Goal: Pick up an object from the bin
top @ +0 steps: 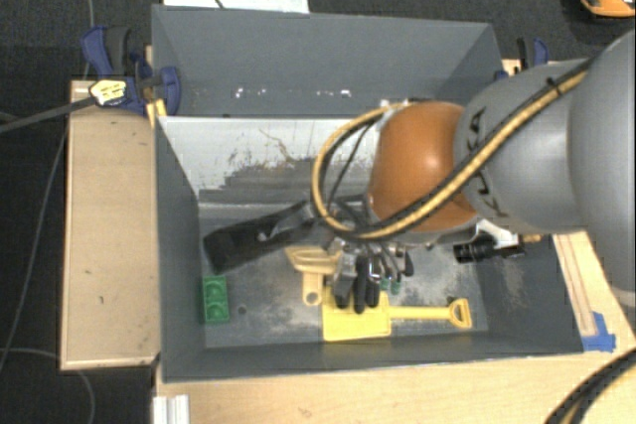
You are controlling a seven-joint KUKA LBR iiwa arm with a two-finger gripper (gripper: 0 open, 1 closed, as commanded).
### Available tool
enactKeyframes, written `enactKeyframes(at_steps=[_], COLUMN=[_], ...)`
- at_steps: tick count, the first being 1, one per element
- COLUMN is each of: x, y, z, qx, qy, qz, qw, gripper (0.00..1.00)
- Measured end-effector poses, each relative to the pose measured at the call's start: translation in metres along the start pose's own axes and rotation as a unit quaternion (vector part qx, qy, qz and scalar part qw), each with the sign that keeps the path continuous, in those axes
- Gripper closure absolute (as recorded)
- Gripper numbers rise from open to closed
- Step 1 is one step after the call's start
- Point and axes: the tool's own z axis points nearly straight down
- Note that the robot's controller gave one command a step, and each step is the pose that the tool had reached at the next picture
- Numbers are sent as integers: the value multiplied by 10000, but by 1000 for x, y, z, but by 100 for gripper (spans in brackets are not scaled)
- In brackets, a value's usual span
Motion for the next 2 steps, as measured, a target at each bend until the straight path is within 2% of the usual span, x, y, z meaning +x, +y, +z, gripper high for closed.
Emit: enactKeyframes(at_steps=[1,2], x=[-12,12], y=[75,6], z=[-35,-142], qx=[-7,32], qy=[-37,62], qz=[-2039,-327], qw=[9790,9994], gripper=[100,100])
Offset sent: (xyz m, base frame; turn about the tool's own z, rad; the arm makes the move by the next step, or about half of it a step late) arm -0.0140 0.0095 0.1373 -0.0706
